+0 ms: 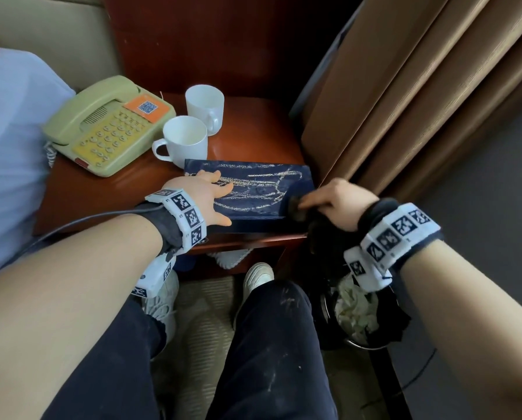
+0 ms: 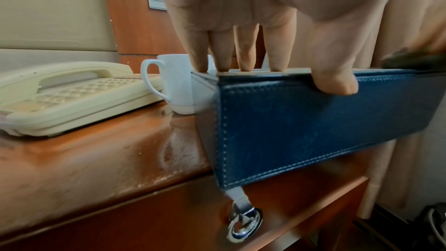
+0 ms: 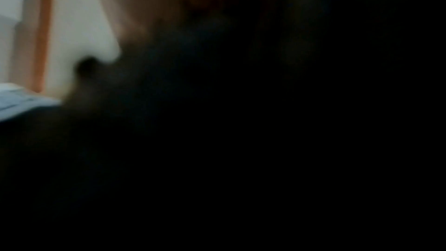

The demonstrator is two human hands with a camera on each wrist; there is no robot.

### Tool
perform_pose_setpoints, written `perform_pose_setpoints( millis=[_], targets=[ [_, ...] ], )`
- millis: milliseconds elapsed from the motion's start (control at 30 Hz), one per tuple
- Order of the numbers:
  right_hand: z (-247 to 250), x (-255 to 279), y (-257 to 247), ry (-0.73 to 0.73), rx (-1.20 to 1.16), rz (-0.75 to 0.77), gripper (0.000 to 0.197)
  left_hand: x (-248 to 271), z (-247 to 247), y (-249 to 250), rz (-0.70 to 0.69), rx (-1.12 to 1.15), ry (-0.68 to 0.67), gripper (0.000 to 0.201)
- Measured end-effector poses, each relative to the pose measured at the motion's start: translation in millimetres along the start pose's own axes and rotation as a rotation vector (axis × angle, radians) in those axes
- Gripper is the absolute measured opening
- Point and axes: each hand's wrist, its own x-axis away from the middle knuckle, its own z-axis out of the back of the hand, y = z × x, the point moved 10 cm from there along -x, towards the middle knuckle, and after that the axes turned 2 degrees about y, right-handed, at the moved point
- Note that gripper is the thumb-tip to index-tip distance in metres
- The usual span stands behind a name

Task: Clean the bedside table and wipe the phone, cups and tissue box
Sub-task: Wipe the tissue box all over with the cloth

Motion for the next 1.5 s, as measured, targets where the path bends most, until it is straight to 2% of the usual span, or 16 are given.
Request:
perform_pose_setpoints(
  millis=[100, 167, 233, 300, 367, 400, 533, 633, 767, 900, 967, 1100, 1167, 1333, 1433, 1500],
  targets=[
    [16, -22, 41, 0.178, 0.026, -0.305, 0.045, 0, -1, 0, 0.000, -0.001, 0.003, 0.076],
    [2, -28, 39, 0.147, 0.044, -0.391, 0.047, 0, -1, -1, 0.003, -0.011, -0.003, 0.077],
    [-13, -25, 24, 0.123, 0.082, -0.300, 0.049, -1, 0, -1, 0.001, -0.017, -0.010, 0.078],
    [-20, -18, 4, 0.101, 0.081, -0.079, 0.049, -2, -1, -1, -0.002, -0.025, -0.019, 0.078],
    [-23, -14, -6, -0.037, 0.025, 0.091, 0.044, -1, -2, -1, -0.004, -0.026, -0.026, 0.078],
    [-19, -17, 0, -0.085, 0.000, 0.082, 0.043, -1, -2, -1, -0.006, -0.026, -0.025, 0.078],
    [23, -40, 43, 0.145, 0.033, -0.270, 0.049, 0, -1, 0, -0.022, -0.019, -0.018, 0.078],
    [3, -51, 40, 0.083, 0.049, -0.432, 0.051, 0, 0, 0, -0.025, -0.016, -0.022, 0.079],
    [-12, -42, 7, 0.036, 0.112, -0.255, 0.051, 0, 1, 0, -0.031, -0.022, -0.030, 0.080],
    [-19, -32, -9, -0.163, 0.026, -0.031, 0.045, 3, 1, 2, -0.034, -0.006, -0.027, 0.079],
    [8, -46, 4, -0.041, -0.016, -0.113, 0.048, 3, 1, 1, -0.036, -0.003, -0.023, 0.079],
    [72, -44, 3, 0.497, -0.329, -0.236, 0.066, 2, 0, 1, -0.040, 0.010, -0.007, 0.078],
    [73, -37, -4, 0.578, -0.444, -0.258, 0.076, 1, -1, 1, -0.041, 0.017, -0.008, 0.078],
    [18, -38, -2, 0.326, -0.157, -0.305, 0.067, 1, -2, 0, -0.046, 0.032, -0.014, 0.078],
    [15, -34, -10, 0.235, -0.102, -0.256, 0.056, 1, -2, 0, -0.044, 0.027, -0.021, 0.078],
    [11, -34, -25, 0.135, -0.092, -0.207, 0.066, 1, -2, 0, -0.040, 0.021, -0.024, 0.078]
  ],
)
